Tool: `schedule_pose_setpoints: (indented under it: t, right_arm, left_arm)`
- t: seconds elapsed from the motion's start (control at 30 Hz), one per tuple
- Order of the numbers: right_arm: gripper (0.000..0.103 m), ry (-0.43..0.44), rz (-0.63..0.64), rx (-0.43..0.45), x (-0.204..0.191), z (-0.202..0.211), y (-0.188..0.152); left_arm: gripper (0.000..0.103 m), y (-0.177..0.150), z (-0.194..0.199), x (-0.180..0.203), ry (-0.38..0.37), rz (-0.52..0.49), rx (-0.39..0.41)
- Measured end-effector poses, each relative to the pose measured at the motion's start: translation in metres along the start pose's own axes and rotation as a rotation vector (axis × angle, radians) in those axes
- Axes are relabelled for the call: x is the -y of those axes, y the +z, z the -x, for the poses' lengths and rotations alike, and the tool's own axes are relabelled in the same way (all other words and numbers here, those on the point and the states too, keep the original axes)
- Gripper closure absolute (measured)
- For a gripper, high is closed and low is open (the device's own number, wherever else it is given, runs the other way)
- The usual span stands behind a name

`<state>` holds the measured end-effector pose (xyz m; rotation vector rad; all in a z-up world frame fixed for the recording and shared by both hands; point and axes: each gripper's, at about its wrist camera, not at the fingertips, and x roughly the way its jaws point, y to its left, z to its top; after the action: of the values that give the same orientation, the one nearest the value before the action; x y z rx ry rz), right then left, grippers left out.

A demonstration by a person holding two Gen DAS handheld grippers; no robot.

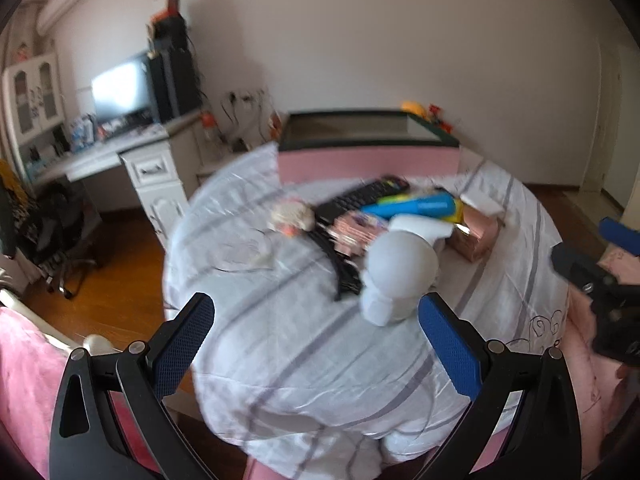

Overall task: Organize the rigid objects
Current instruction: 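Grasp the white figurine with the left tool while the right tool grasps the white charger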

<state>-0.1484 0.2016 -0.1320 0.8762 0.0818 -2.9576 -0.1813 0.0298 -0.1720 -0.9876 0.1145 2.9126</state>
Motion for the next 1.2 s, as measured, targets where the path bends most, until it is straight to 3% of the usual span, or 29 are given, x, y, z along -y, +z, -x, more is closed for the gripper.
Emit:
schedule_pose_setpoints:
  t: [0.2,0.37,0.53,0.6,0.67,0.9,1.0,1.07,1.2]
  right_arm:
    - [0.0,0.038,-0.015,-0.079,0.014,-0.04,-0.01]
    - [0.0,0.093,-0.038,-0.124,0.024,-0.068,-0.017]
    - [0.0,0.111,-0.027,-0.136,0.03,-0.084,-0.022]
    - [0.0,0.107,-0.008,-0.126,0.029,-0.086,-0.023]
    - [0.0,0.112,0.002,-0.115,0.028,-0.087,-0.024]
    - [0.0,0.129,0.032,-0.119,0.028,-0.087,-0.02]
    - [0.0,0.165,-0.01,-0.11,0.035,-0.084,-0.013]
    - [0.0,0.151,-0.011,-0.089,0.038,-0.084,-0.006]
    - [0.0,0.092,0.005,-0.094,0.041,-0.096,0.009]
  left_arm:
    - [0.0,0.0,-0.049,0.024,-0.005,-0.051,-0.078]
    - [0.0,-0.003,-0.078,0.023,-0.041,-0.028,-0.15]
    - [0.0,-0.005,-0.082,0.021,-0.071,-0.018,-0.115]
    - [0.005,-0.005,-0.078,0.019,-0.08,-0.015,-0.091]
    - [0.023,-0.004,-0.073,0.018,-0.1,0.001,-0.072]
    - [0.029,0.003,-0.064,0.011,-0.114,-0.014,-0.05]
    - [0.039,0.006,-0.059,0.011,-0.139,-0.047,-0.033]
    - [0.045,0.009,-0.055,0.01,-0.143,-0.071,-0.029]
    - [0.047,0.015,-0.055,0.006,-0.174,-0.073,-0.036]
